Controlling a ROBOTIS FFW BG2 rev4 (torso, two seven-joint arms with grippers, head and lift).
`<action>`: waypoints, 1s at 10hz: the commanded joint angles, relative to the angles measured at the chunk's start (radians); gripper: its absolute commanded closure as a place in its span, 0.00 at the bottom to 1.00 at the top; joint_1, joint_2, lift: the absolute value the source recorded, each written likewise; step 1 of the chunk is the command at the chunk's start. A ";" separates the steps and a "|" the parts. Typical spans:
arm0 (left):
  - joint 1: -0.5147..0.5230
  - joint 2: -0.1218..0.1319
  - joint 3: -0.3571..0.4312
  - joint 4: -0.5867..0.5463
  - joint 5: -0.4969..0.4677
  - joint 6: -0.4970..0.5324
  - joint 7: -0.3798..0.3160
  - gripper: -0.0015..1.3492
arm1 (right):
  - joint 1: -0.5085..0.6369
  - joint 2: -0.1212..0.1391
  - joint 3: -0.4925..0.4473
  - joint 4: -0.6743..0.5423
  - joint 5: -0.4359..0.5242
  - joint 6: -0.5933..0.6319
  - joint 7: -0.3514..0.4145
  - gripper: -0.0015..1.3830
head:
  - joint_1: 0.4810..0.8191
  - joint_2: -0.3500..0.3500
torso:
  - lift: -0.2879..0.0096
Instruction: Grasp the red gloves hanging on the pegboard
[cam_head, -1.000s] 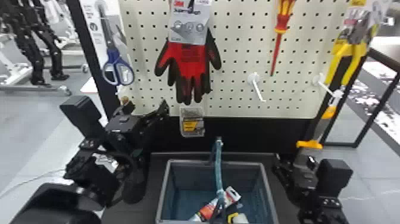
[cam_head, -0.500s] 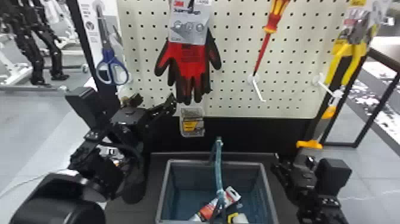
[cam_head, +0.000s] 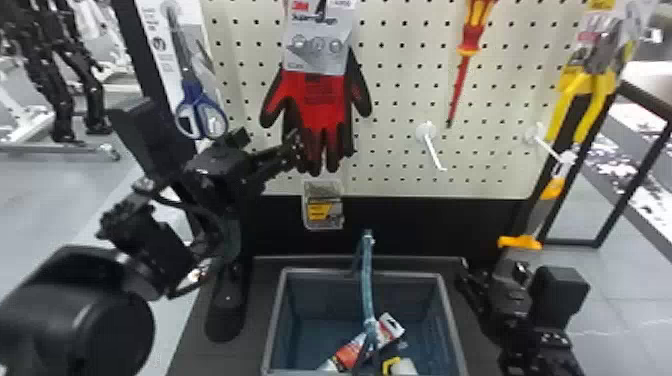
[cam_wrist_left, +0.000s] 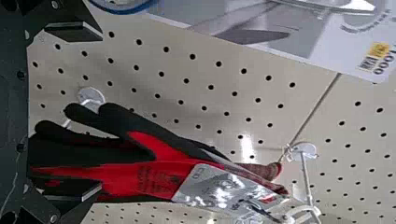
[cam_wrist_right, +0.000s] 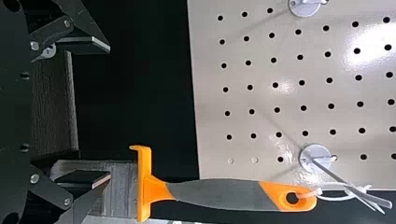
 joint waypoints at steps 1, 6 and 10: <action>-0.018 -0.001 0.024 -0.027 -0.010 0.066 -0.010 0.13 | -0.002 0.000 0.000 0.000 0.000 0.000 0.002 0.23 | 0.20 0.50 | 0.63; -0.147 0.000 0.074 -0.027 -0.053 0.258 -0.178 0.13 | -0.008 0.000 0.000 0.007 0.000 -0.001 0.009 0.23 | 0.20 0.50 | 0.63; -0.223 0.023 0.093 0.000 0.027 0.313 -0.215 0.17 | -0.011 0.000 0.000 0.011 0.000 0.000 0.012 0.23 | 0.20 0.50 | 0.63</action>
